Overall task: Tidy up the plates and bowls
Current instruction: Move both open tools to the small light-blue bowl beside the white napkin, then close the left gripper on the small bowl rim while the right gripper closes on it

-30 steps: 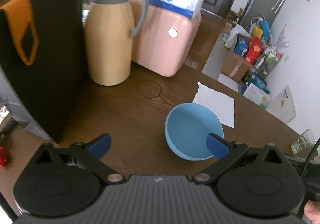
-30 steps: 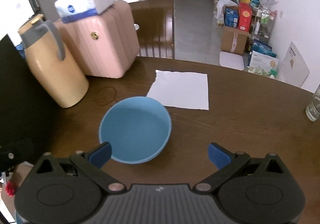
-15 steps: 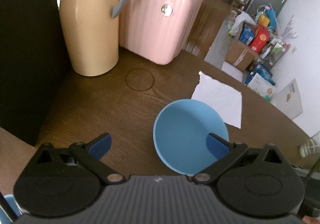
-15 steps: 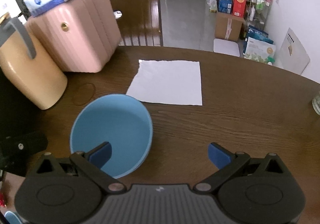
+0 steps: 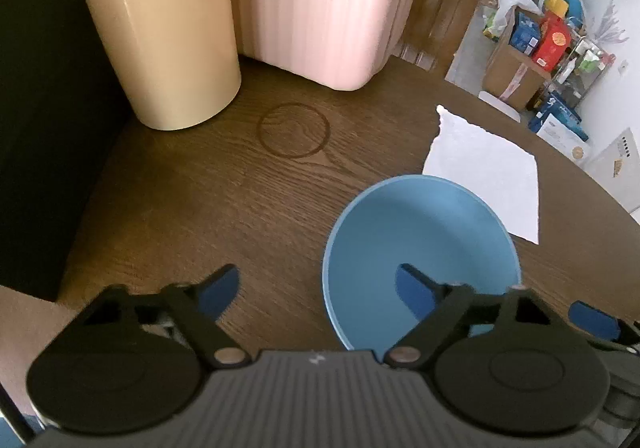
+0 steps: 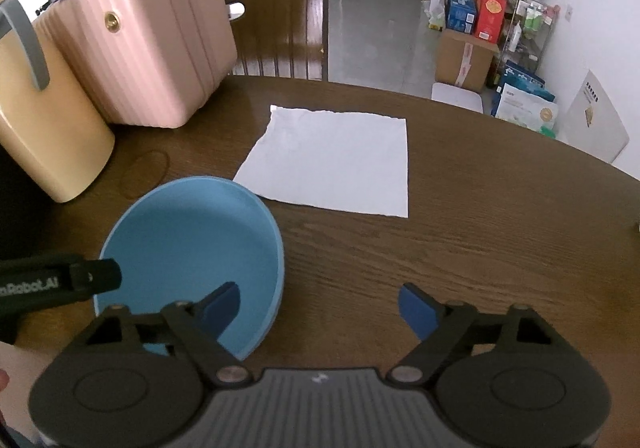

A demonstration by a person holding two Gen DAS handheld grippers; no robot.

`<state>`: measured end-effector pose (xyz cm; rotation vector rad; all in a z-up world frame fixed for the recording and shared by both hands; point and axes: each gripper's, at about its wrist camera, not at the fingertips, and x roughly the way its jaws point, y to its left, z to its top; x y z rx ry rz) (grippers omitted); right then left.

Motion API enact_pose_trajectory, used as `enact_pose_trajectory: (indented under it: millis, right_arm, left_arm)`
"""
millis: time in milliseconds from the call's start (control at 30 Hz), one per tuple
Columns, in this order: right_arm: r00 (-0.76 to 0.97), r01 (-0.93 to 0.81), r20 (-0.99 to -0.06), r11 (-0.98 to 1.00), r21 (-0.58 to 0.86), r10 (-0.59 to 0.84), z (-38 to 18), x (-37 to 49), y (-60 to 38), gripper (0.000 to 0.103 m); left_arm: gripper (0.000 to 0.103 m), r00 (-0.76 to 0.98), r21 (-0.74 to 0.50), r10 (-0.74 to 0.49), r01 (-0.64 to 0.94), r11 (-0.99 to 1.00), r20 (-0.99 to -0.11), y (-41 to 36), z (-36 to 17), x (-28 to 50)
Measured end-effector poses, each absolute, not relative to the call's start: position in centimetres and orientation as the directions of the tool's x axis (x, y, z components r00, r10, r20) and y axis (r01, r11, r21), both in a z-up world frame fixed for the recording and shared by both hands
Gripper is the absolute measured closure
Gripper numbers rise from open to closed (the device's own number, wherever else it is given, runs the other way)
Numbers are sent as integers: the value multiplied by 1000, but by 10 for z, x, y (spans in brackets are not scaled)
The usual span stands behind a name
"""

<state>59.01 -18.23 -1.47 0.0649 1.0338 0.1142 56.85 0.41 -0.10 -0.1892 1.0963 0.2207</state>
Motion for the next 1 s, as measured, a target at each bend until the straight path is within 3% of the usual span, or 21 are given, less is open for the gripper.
enact_pose_trajectory:
  millis: [267, 533, 867, 1000]
  right_arm:
    - [510, -63, -847, 989, 134, 147, -19, 595, -181, 47]
    - [507, -69, -847, 987, 142, 158, -24, 599, -179, 70]
    - [507, -75, -841, 981, 177, 190, -27, 599, -175, 86]
    - [508, -75, -839, 981, 181, 193, -27, 598, -173, 91]
  left_arm:
    - [55, 418, -31, 93, -279, 960, -904, 9, -13, 577]
    - [68, 416, -25, 98, -279, 960, -904, 12, -18, 582]
    - [90, 434, -23, 83, -234, 972, -897, 3, -18, 580]
    - [90, 433, -23, 82, -231, 973, -898, 2, -20, 580]
